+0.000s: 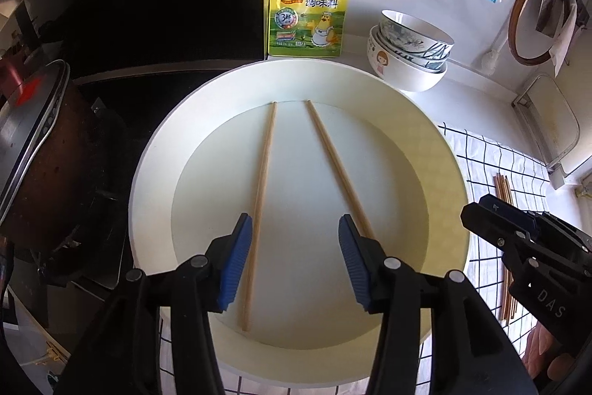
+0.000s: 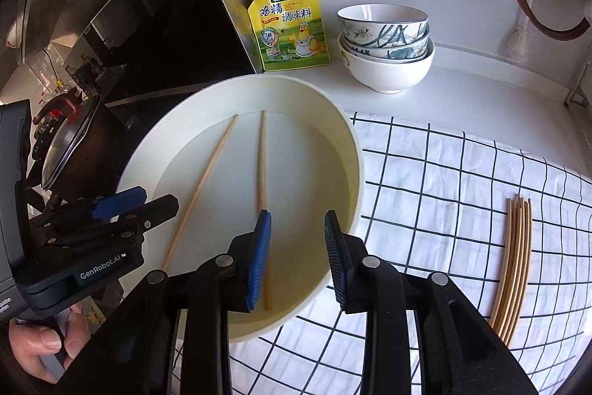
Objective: Organize utensils
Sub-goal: 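Withdraw both open tools from the basin back over the cloth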
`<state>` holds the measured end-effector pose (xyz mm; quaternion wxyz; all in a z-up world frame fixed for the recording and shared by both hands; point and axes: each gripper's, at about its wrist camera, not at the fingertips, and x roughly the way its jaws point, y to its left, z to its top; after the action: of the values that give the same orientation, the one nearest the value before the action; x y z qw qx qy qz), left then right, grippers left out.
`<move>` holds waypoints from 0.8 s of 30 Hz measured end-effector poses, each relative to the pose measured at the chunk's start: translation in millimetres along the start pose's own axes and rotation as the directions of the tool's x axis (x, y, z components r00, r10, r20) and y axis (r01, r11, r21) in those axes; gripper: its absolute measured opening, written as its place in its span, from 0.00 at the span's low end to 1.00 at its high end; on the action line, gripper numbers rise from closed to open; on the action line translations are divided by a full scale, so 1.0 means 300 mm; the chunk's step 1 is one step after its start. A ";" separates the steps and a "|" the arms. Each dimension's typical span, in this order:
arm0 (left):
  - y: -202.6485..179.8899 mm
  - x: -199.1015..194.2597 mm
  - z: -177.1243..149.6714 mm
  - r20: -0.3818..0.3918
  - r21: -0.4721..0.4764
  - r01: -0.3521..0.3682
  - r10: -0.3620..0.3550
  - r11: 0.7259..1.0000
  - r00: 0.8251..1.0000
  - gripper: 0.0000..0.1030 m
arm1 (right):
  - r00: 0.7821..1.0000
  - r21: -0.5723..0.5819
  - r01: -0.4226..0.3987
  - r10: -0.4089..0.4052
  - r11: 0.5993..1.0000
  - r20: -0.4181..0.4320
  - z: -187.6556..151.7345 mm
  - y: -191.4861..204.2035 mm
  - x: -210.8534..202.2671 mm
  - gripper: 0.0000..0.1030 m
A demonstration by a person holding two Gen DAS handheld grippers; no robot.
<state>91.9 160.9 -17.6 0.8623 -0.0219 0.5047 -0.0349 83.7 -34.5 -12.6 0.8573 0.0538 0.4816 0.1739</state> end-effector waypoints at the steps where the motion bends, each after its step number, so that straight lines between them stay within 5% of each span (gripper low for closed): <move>1: -0.012 -0.002 0.000 0.000 0.001 0.002 -0.002 1.000 1.000 0.47 | 1.000 0.001 0.001 -0.001 1.000 0.002 -0.006 -0.010 -0.010 0.28; 24: -0.419 -0.042 -0.058 -0.004 0.100 0.077 -0.077 0.992 0.997 0.57 | 0.995 0.135 0.082 -0.089 0.988 0.045 -0.164 -0.406 -0.247 0.35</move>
<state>65.8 36.7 -6.0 0.8604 0.0019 0.5010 -0.0934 36.9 -178.0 -10.5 0.8705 0.0944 0.4719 0.1033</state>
